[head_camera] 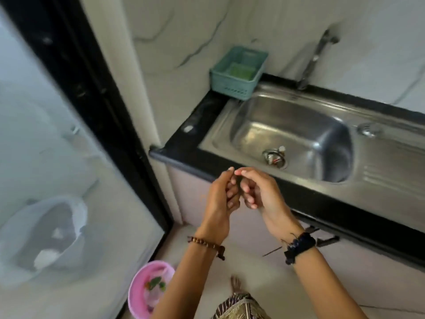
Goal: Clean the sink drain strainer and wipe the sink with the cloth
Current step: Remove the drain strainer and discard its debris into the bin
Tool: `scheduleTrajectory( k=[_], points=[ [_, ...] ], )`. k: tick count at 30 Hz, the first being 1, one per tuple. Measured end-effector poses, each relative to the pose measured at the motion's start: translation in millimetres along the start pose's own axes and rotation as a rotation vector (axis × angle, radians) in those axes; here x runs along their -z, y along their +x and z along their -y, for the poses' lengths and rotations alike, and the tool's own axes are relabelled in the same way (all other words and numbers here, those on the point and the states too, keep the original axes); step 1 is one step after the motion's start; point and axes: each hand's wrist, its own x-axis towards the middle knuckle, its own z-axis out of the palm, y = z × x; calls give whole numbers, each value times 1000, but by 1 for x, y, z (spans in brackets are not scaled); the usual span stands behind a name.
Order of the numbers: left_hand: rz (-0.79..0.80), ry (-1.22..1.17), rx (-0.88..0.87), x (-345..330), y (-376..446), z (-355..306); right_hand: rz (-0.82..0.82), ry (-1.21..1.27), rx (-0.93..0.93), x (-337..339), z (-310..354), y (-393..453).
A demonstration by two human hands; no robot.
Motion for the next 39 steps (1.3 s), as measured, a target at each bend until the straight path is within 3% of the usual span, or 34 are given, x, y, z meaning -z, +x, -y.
scheduleTrajectory(
  k=[4,8,15,22,27,33,39],
  points=[
    [113,291,56,-61,74,1,-237,-22,45,84,31,47],
    [83,655,-15,-95,170,19,-426,-158,0,166,33,120],
    [-8,1411,42,-121,345,79,-504,-401,-227,261,-24,268],
    [0,1616,49,-113,421,133,-500,-773,-357,281,-76,353],
    [-18,1540,-10,-109,429,138,-524,-851,-290,281,-93,375],
    [-217,1125,93,-112,404,105,-610,-419,-207,267,-55,354],
    [-308,663,-114,-118,303,35,-496,-185,35,193,8,270]
  ],
)
